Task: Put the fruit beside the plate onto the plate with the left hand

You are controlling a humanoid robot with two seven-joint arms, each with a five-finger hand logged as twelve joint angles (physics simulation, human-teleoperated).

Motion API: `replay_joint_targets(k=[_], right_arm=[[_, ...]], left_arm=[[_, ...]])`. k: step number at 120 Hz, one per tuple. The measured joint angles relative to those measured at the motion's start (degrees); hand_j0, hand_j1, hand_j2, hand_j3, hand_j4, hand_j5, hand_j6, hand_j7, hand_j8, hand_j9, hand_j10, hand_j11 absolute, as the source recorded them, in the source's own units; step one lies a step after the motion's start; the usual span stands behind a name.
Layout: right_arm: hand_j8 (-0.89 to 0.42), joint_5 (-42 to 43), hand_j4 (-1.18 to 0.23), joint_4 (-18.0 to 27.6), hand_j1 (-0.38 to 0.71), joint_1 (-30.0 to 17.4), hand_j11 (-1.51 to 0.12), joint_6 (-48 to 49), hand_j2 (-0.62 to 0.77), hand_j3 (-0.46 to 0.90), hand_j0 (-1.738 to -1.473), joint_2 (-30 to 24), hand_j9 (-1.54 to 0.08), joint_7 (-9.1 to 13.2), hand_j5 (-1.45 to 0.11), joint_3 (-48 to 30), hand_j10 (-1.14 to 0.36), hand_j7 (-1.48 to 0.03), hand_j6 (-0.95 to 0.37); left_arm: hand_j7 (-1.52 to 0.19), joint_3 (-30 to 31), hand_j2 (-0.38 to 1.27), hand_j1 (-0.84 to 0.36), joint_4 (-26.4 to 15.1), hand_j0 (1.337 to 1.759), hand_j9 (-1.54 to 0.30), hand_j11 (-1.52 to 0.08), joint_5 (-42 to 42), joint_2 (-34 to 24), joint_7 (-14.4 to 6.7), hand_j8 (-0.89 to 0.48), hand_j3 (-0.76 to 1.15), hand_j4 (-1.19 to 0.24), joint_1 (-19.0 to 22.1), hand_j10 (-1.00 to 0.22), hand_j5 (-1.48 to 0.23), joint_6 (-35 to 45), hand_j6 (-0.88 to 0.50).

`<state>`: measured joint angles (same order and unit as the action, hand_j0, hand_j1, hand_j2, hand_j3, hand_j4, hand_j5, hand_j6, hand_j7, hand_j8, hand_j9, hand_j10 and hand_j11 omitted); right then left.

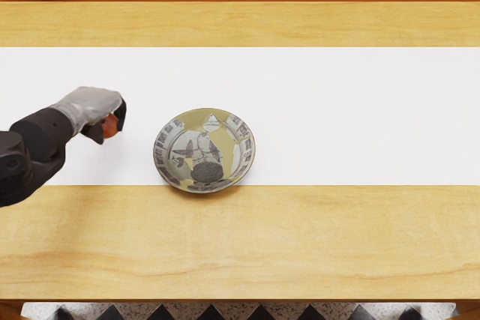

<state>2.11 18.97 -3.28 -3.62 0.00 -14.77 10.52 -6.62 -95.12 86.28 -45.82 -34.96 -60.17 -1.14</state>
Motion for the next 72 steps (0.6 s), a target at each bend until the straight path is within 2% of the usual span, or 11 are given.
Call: replay_joint_targets(k=[23,38,72], right_arm=[[-0.02,0.00,-0.02,0.01,-0.33,-0.05,-0.02,0.01,0.00,0.00,-1.658,0.00,-0.02,0.00,-0.02,0.02,-0.02,-0.02,-0.02],[-0.02,0.00,-0.02,0.02,-0.33,-0.06,-0.02,0.01,0.00,0.00,-1.658,0.00,-0.02,0.00,-0.02,0.03,-0.02,-0.02,-0.02],[-0.02,0.00,-0.02,0.02,-0.33,-0.06,-0.02,0.00,0.00,0.00,-1.658,0.00,-0.02,0.00,-0.02,0.03,-0.02,-0.02,-0.02]], left_arm=[[-1.08,-0.18,0.43,-0.37,-0.02,1.653,-1.07,-1.07,-4.92,3.41,-0.03,-0.32,0.00,-0.76,-5.39,-0.68,-1.13,-3.16,-0.34],[-1.07,-0.24,0.41,-0.37,-0.03,1.653,-1.07,-1.07,-6.27,6.68,-0.02,-0.33,0.00,-0.76,-6.32,-0.70,-1.14,-4.64,-0.34],[-1.09,-0.93,0.56,-0.40,0.31,1.654,-1.06,-1.06,-6.83,15.28,-0.03,-0.34,0.00,-0.75,-7.42,-0.77,-1.15,-5.07,-0.36]])
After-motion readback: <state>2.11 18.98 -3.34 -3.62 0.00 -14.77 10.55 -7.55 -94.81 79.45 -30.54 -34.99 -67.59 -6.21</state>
